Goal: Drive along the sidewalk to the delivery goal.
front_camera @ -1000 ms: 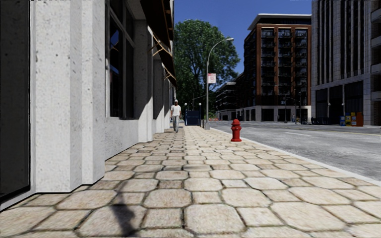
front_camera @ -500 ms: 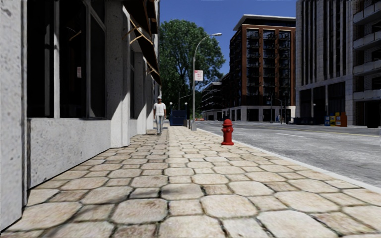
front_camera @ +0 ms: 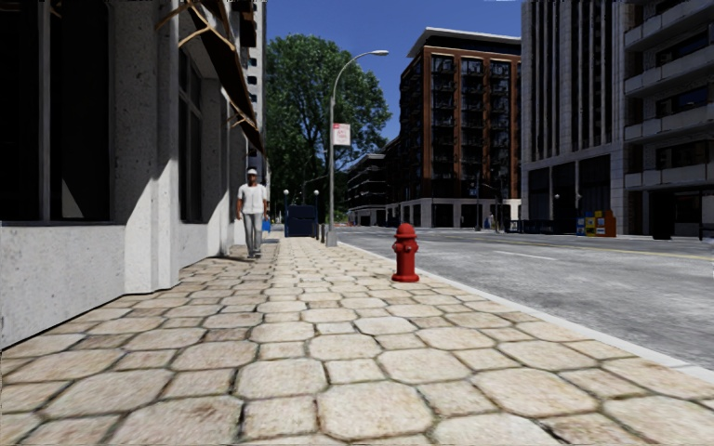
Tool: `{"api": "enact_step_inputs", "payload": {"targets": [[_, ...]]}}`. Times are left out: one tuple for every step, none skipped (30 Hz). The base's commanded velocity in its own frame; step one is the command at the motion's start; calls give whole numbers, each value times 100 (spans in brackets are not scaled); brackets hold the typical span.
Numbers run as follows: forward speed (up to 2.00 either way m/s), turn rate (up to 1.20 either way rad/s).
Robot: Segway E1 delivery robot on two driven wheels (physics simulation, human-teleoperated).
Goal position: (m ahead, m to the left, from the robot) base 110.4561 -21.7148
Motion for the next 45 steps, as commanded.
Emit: {"api": "enact_step_inputs", "payload": {"targets": [[200, -21], [200, 0], [200, 0], [200, 0], [200, 0], [200, 0], [200, 0], [200, 0], [200, 0], [200, 0], [200, 0], [200, 0], [200, 0], [200, 0], [200, 0], [200, 0], [200, 0], [200, 0], [200, 0], [200, 0], [200, 0], [200, 0], [200, 0], [200, 0], [200, 0], [200, 0], [200, 0], [200, 0], [200, 0], [200, 0], [200, 0], [200, 0], [200, 0], [200, 0], [200, 0], [200, 0], [200, 1], [200, 11], [200, 11], [200, 21], [200, 26], [200, 26], [200, 31], [200, 33], [200, 34]]}}
